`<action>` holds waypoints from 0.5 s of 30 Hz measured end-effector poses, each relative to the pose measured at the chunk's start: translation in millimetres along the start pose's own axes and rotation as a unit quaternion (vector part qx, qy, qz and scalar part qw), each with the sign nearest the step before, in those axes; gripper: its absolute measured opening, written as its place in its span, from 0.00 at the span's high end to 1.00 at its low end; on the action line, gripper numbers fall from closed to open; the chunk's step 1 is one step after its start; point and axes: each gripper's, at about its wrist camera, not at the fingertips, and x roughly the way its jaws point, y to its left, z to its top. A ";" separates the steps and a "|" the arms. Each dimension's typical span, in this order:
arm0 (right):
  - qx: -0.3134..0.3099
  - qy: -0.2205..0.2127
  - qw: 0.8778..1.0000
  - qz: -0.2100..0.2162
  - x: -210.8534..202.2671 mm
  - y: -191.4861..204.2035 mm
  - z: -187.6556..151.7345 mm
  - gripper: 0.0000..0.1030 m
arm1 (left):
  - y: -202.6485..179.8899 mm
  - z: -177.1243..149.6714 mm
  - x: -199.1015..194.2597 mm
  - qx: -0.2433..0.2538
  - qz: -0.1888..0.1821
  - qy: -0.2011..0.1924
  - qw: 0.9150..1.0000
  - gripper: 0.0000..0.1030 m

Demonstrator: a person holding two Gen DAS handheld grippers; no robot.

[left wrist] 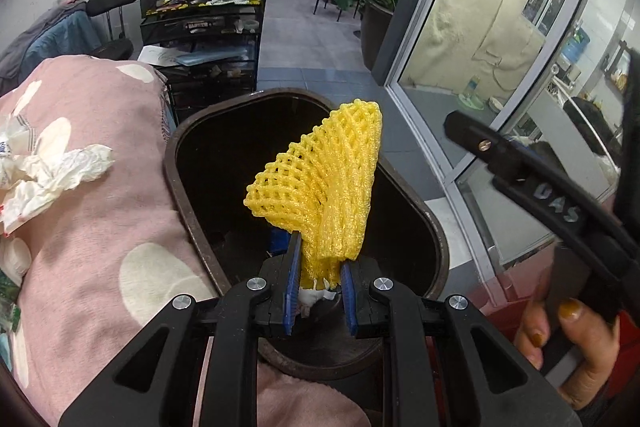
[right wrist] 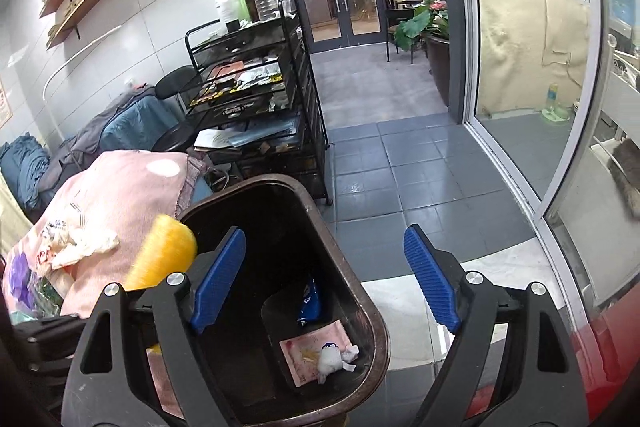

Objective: Collect trash
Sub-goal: 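Carry both items to the bin, right tool dropping tissue while left drops yellow net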

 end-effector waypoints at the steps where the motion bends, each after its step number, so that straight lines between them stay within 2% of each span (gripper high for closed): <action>1: 0.000 -0.002 1.000 0.000 -0.9 -0.8 1.2 0.21 | -0.3 0.1 2.1 0.001 0.003 0.002 1.000 0.81; 3: -0.001 -0.006 1.000 -0.001 -3.4 -1.4 1.8 0.17 | -2.1 0.5 8.9 0.006 0.011 0.009 1.000 0.77; 5: -0.003 -0.008 1.000 -0.002 -4.4 -0.9 2.3 0.16 | -4.2 -1.1 12.6 0.014 0.021 0.011 1.000 0.63; 7: -0.004 -0.010 1.000 0.000 -5.5 -1.2 4.0 0.16 | -5.2 -3.7 12.8 0.022 0.030 0.005 0.999 0.36; 10: -0.004 -0.015 1.000 -0.002 -8.8 -1.1 4.2 0.14 | -7.4 -6.3 7.6 0.031 0.042 -0.013 0.999 0.24; 15: -0.001 -0.020 1.000 0.000 -11.9 0.3 4.0 0.12 | -11.2 -6.3 -6.6 0.042 0.071 -0.042 0.996 0.15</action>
